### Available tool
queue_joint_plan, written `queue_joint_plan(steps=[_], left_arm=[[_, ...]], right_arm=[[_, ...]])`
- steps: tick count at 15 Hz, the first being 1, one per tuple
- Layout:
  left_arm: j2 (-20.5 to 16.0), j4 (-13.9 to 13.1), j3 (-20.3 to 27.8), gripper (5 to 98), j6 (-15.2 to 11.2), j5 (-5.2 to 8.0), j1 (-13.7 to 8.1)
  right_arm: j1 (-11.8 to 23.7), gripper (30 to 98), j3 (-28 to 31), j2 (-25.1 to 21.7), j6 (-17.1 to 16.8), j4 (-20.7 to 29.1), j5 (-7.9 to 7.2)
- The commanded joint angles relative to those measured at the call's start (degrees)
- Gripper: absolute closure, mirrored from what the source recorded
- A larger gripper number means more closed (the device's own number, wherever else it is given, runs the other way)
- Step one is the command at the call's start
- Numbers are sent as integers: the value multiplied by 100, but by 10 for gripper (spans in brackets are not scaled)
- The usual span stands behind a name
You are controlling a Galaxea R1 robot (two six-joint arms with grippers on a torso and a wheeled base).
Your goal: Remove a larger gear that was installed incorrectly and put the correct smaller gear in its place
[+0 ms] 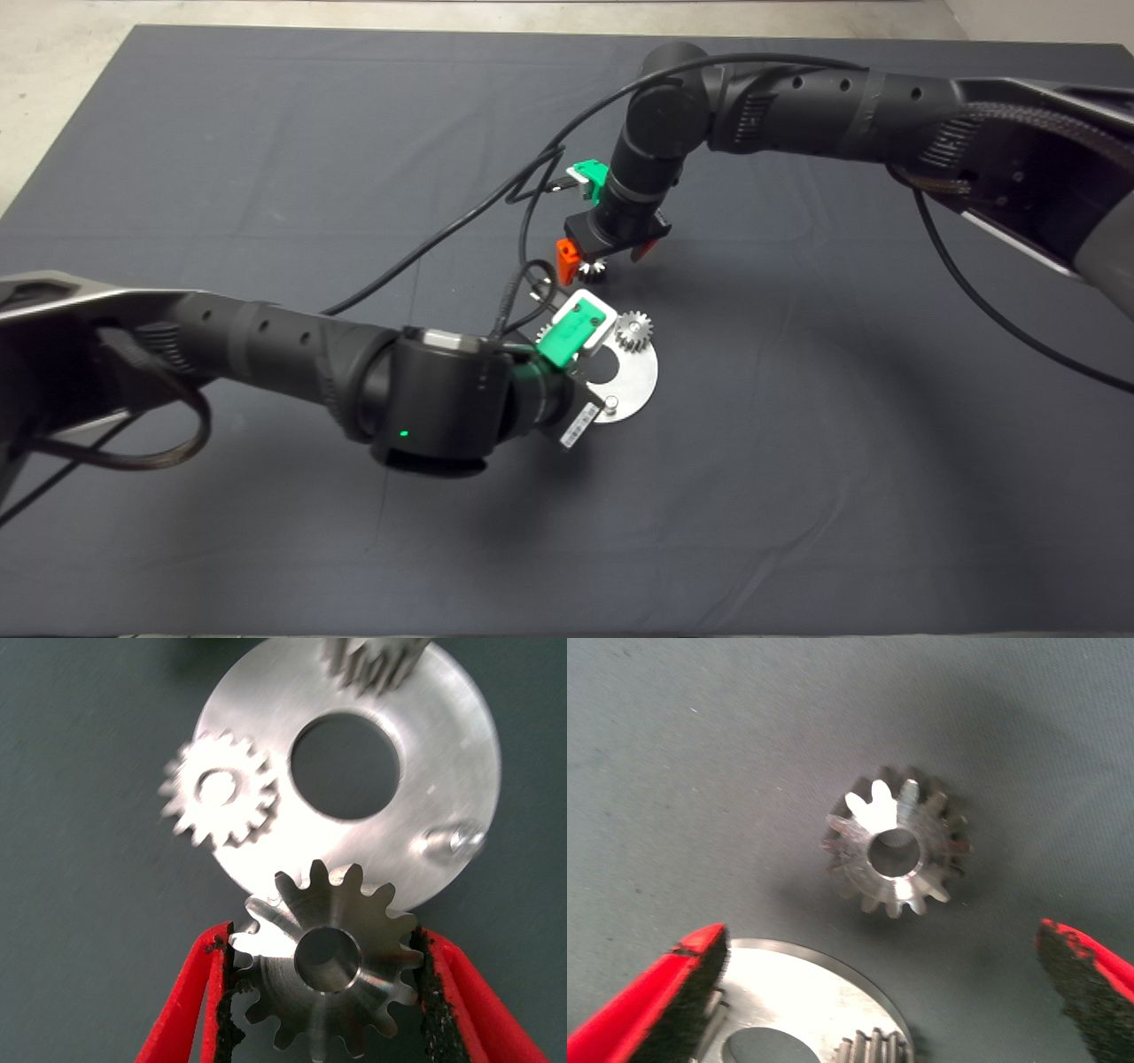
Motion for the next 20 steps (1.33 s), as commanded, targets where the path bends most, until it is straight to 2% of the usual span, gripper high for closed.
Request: queue_joint_plan(steps=[1, 3, 5, 7, 9, 11, 12, 15, 18, 20], left_arm=[[-669, -70, 673, 644, -107, 314, -155], [-845, -186, 789, 644, -219, 314, -155], [-918, -331, 771, 644, -274, 314, -155], [-949, -340, 728, 644, -297, 309, -150], [-988, -340, 719, 644, -441, 305, -146], [-1006, -340, 702, 644, -441, 305, -146], [-1014, -340, 702, 644, -450, 305, -146], [-1094, -340, 719, 642, -493, 297, -137], [-1172, -340, 745, 621, -582, 297, -128], [-1264, -340, 789, 590, -617, 297, -125]], right_arm=[[125, 385, 5, 33, -55, -179, 107], [125, 385, -20, 57, -72, -270, 107], [54, 431, -29, 86, -63, -372, 107], [-24, 431, -103, 103, -81, -416, 107], [-95, 482, -125, 103, -98, -504, 107], [-104, 483, -118, 103, -107, -541, 107], [-104, 528, -125, 103, -99, -574, 116], [-104, 534, -300, 103, -100, -591, 116], [-95, 534, -336, 112, -106, -810, 238], [-95, 570, -336, 150, -107, -859, 279]])
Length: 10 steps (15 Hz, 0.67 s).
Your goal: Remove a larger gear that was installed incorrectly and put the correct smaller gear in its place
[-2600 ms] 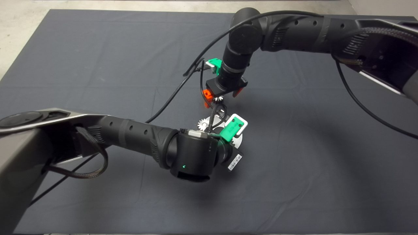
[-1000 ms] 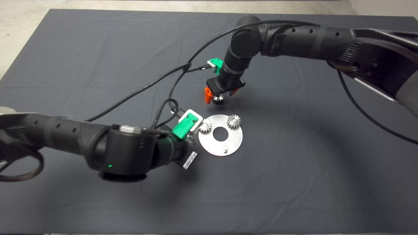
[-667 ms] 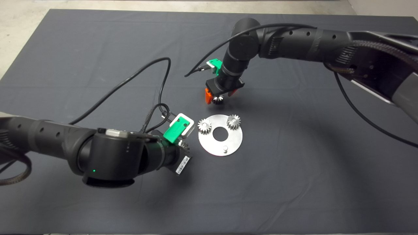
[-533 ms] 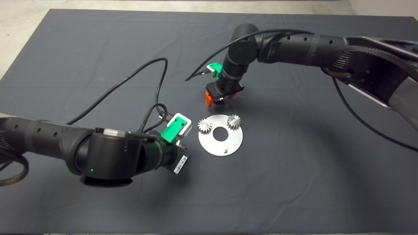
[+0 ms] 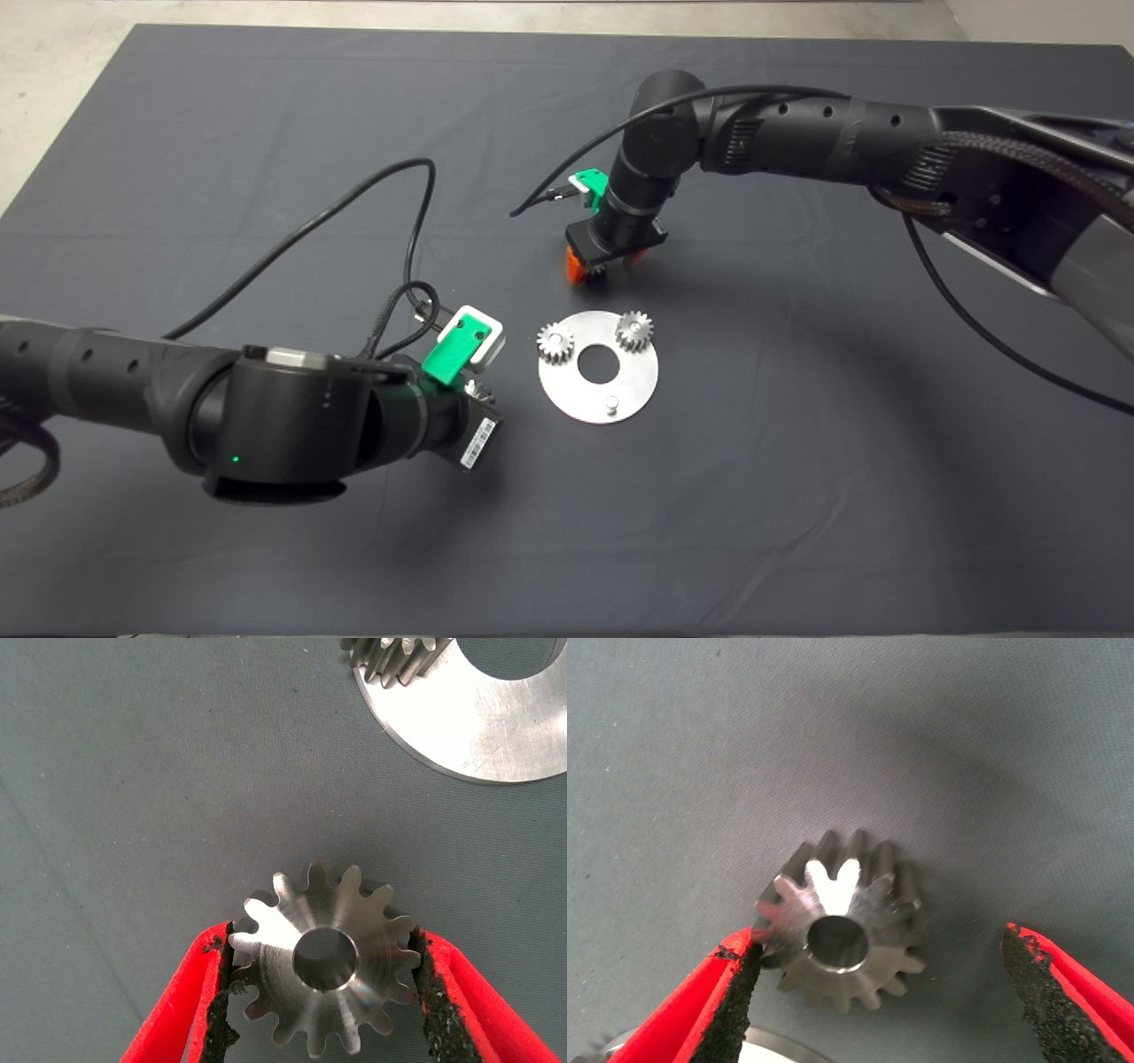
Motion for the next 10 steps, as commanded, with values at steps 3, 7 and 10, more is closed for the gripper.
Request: queue_joint_plan(steps=[3, 7, 10], left_arm=[[-214, -1, 274, 552, -90, 301, -120], [-289, -1, 297, 501, -116, 301, -120], [-395, -1, 297, 451, -108, 301, -120]], right_arm=[[158, 606, 27, 77, -39, -273, 180], [150, 678, 36, 77, -39, -277, 189], [140, 720, 36, 86, -57, -277, 277]])
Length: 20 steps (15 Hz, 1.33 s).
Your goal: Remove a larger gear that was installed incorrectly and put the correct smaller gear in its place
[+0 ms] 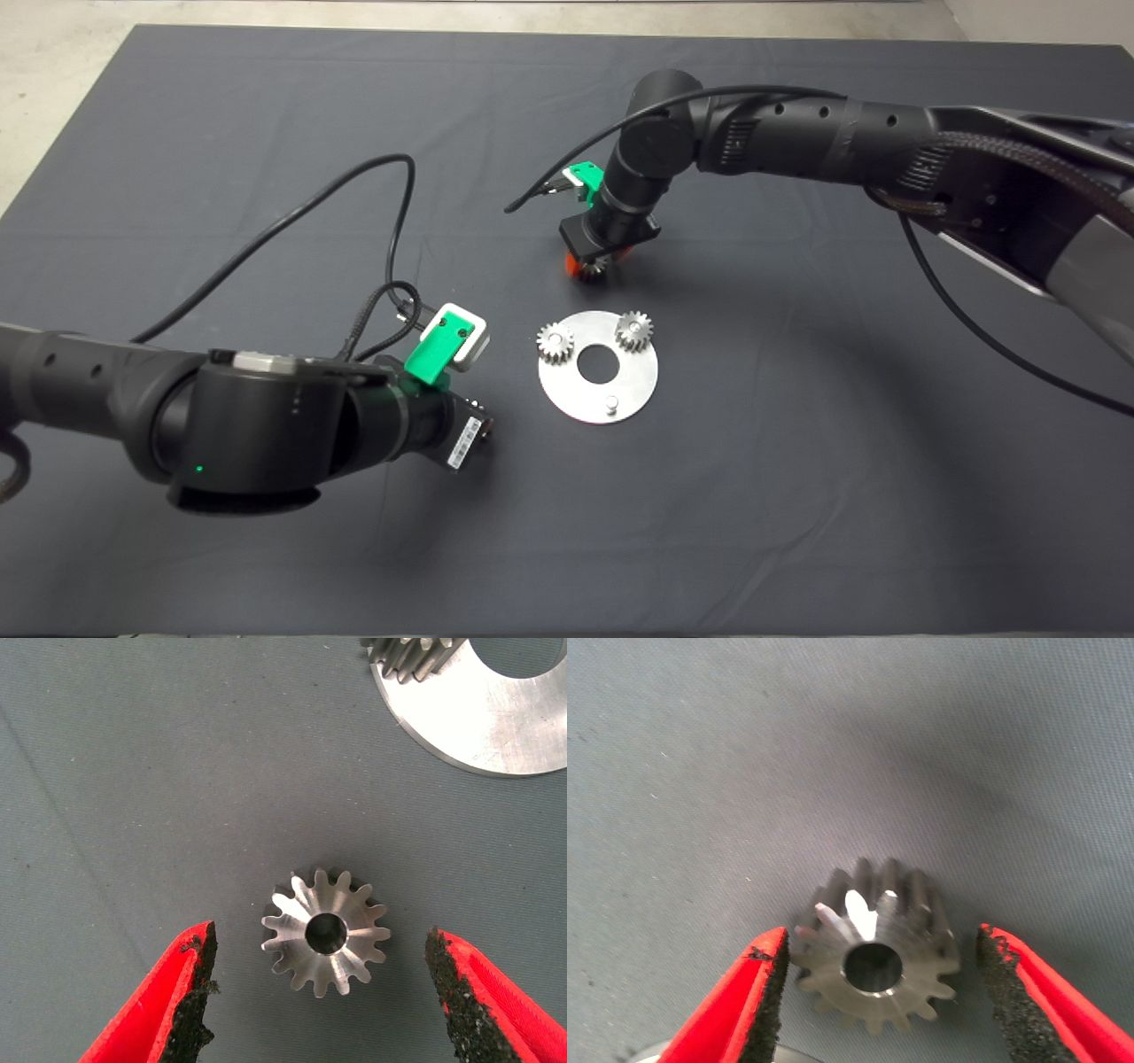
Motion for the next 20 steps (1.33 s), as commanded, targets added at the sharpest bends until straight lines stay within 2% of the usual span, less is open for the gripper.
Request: queue_joint_plan(steps=[1, 3, 4, 6, 7, 8, 10, 13, 15, 17, 20], left_arm=[[-183, -12, 98, 449, -28, 363, -74], [-309, -29, 106, 410, -11, 363, -74], [-359, -57, 106, 401, -2, 371, -74], [-474, -268, 132, 360, 26, 363, -74], [-544, -302, 213, 352, 42, 355, -74], [-577, -411, 238, 351, 42, 371, -81], [-579, -858, 203, 350, 42, 371, -136], [-659, -1404, 212, 350, 24, 354, -534], [-768, -1811, 212, 350, 11, 354, -987], [-833, -2489, 203, 350, 15, 354, -1393], [-1025, -3747, 203, 350, 15, 363, -1924]], right_arm=[[134, 728, 29, 41, -60, -192, 51], [97, 771, 38, 41, -87, -192, 73], [88, 783, 38, 41, -96, -192, 146], [68, 785, 38, 49, -149, -192, 191], [70, 822, 29, 49, -174, -192, 200], [70, 828, 35, 49, -189, -200, 200], [62, 837, 29, 41, -218, -200, 191], [35, 851, 29, 32, -271, -209, 191], [35, 851, 37, 41, -280, -209, 182], [35, 859, 38, 39, -271, -227, 182], [35, 871, 38, 32, -280, -243, 165]])
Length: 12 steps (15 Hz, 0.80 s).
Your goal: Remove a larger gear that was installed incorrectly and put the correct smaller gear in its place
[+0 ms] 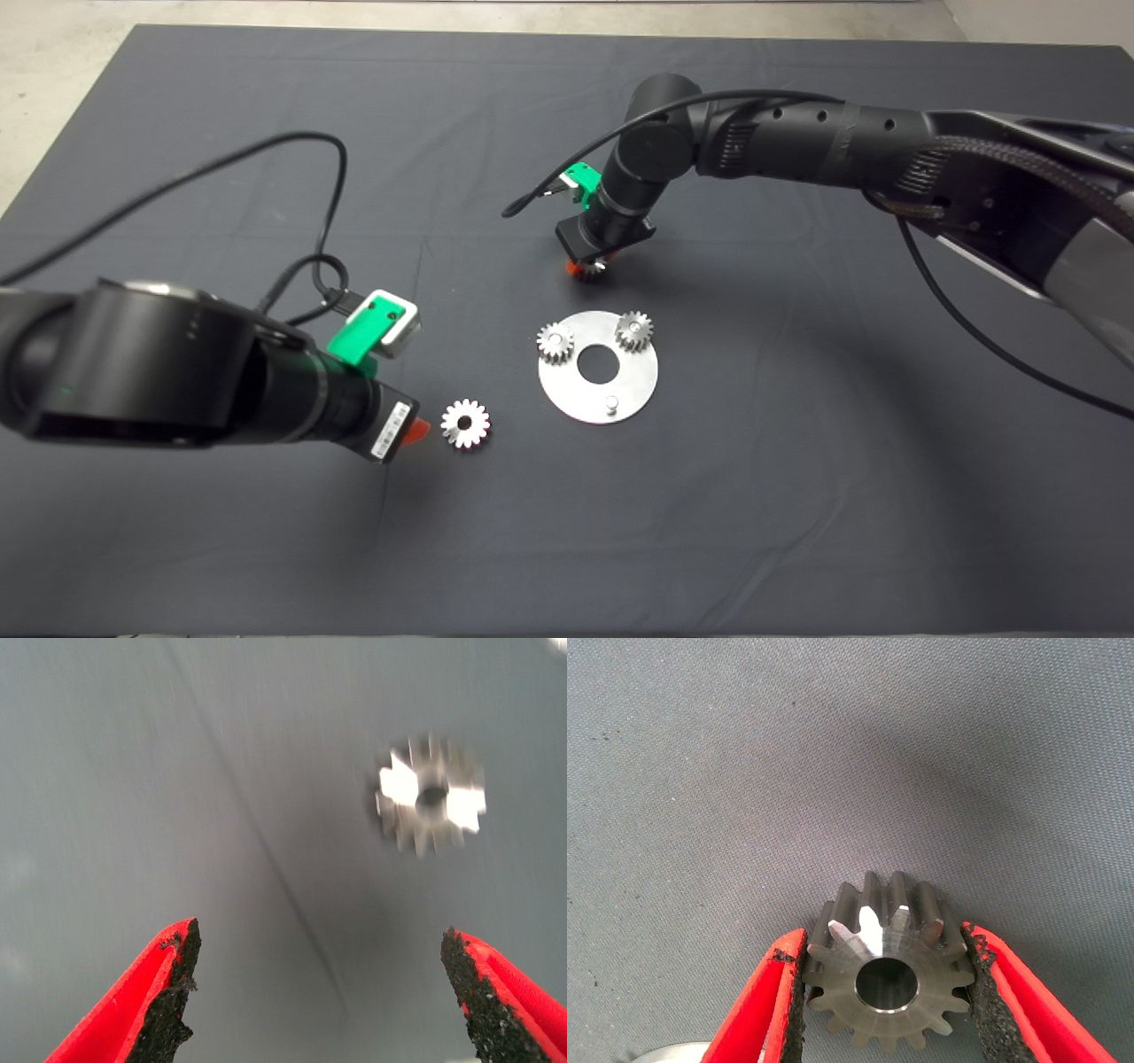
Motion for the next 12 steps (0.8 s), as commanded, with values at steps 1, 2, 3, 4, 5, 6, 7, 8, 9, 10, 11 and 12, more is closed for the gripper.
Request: queue_joint_plan(steps=[1, 2, 3, 4, 5, 6, 7, 8, 9, 10, 11, 12], left_arm=[[-419, -1700, 110, 350, -3, 369, -939], [-524, -1917, 146, 350, 5, 370, -1114], [-575, -2089, 171, 325, 6, 386, -1291], [-568, -2223, 186, 305, 6, 378, -1350], [-548, -2319, 227, 304, 0, 378, -1362], [-567, -2378, 223, 283, -3, 378, -1372], [-568, -2516, 230, 256, -3, 369, -1459], [-518, -2714, 241, 256, -29, 360, -1637], [-478, -2952, 195, 226, -47, 360, -1866], [-463, -3222, 145, 204, -65, 360, -2019], [-464, -3422, 149, 204, -78, 360, -2030], [-548, -3476, 189, 204, -136, 360, -2030]], right_arm=[[69, 872, 36, 32, -27, -193, 36], [69, 875, 43, 32, -35, -198, 36], [69, 878, 28, 32, -35, -198, 35], [75, 880, 28, 23, -35, -198, 36], [78, 887, 28, 23, -35, -198, 27], [78, 892, 19, 5, -35, -198, 18], [87, 892, 27, -9, -35, -198, 0], [96, 893, 28, -21, -44, -207, -4], [113, 897, 45, -30, -35, -207, -45], [163, 901, 63, -30, -27, -207, -201], [313, 902, 114, -21, -27, -198, -418], [455, 902, 195, -21, -27, -190, -713]])
